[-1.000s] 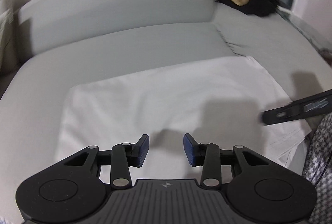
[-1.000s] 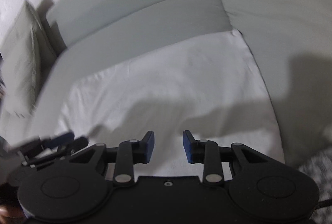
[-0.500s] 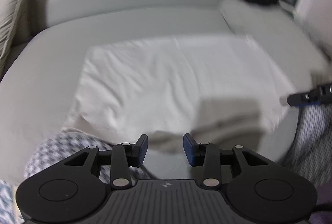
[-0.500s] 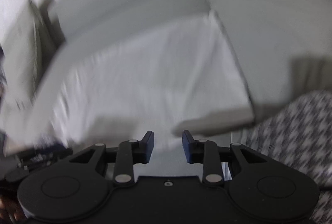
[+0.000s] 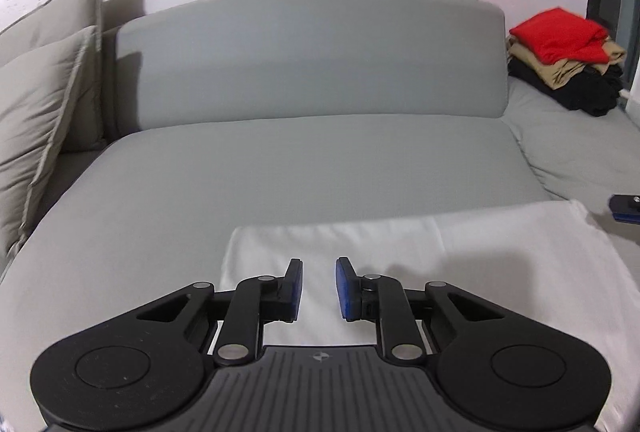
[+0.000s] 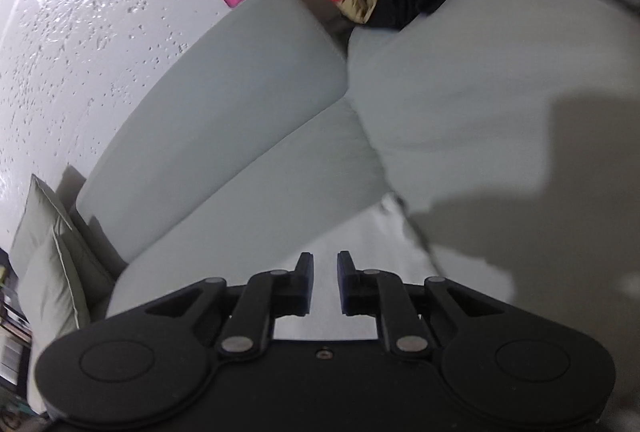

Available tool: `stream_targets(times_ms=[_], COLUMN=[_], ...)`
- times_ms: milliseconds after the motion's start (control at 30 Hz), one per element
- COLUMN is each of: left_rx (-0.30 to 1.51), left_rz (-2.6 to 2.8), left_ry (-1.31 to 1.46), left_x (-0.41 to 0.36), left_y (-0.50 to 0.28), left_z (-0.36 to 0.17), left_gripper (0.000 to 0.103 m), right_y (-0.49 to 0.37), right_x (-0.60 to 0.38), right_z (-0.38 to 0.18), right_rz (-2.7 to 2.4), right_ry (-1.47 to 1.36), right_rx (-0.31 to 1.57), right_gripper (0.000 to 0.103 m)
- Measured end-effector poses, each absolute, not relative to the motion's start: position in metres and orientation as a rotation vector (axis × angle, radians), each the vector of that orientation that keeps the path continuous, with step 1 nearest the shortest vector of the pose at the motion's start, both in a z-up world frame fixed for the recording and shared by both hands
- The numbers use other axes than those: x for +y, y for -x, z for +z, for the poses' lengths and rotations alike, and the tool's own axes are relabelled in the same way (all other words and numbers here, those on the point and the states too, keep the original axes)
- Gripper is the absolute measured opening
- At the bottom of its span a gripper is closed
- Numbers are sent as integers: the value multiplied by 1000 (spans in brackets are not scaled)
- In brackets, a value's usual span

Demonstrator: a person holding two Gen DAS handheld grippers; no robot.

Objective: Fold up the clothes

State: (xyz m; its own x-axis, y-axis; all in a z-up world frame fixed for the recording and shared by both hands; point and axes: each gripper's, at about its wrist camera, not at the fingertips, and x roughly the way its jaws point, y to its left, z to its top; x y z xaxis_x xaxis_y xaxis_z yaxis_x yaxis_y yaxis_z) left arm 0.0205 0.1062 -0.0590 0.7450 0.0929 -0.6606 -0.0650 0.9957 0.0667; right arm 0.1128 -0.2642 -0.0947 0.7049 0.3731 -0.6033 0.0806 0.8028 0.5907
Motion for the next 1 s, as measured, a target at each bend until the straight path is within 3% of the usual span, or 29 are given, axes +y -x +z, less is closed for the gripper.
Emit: stream_targets(times_ms=[267, 300, 333, 367, 400, 467, 667, 800, 933, 1000], left_rx=[810, 814, 811, 803, 792, 786, 796, 769, 739, 802], left_rz=[285, 330, 372, 401, 426, 533, 583, 508, 341, 289], left_ry=[-144, -138, -136, -154, -179, -275, -234, -115, -16, -105], left_x=[133, 143, 153, 157, 159, 159, 185, 191, 174, 154], left_y=[-91, -94, -95, -96, -96, -98, -64, -30, 1, -2], left_z=[-123, -129, -135, -137, -137, -139, -119, -85, -65, -78], left_gripper=[19, 20, 30, 31, 31, 19, 21, 24, 24, 27], right_y=[-171, -173, -175, -176, -176, -174, -149, -122, -92, -80], right_x=[-233, -238, -243, -254, -265, -272, -277, -294, -277, -258], right_z=[-149, -155, -161, -164, -165, -157, -122, -93, -88, -92], right_rz=[190, 135, 78, -7, -49, -112, -171, -155, 54, 173], right_ry=[-587, -567, -546, -532, -544, -516, -470, -496, -535, -530], right_rx=[819, 797, 775, 759, 742, 701, 657, 641, 722, 768], right_gripper=[12, 6, 0, 0, 0, 0, 0, 9, 13, 13])
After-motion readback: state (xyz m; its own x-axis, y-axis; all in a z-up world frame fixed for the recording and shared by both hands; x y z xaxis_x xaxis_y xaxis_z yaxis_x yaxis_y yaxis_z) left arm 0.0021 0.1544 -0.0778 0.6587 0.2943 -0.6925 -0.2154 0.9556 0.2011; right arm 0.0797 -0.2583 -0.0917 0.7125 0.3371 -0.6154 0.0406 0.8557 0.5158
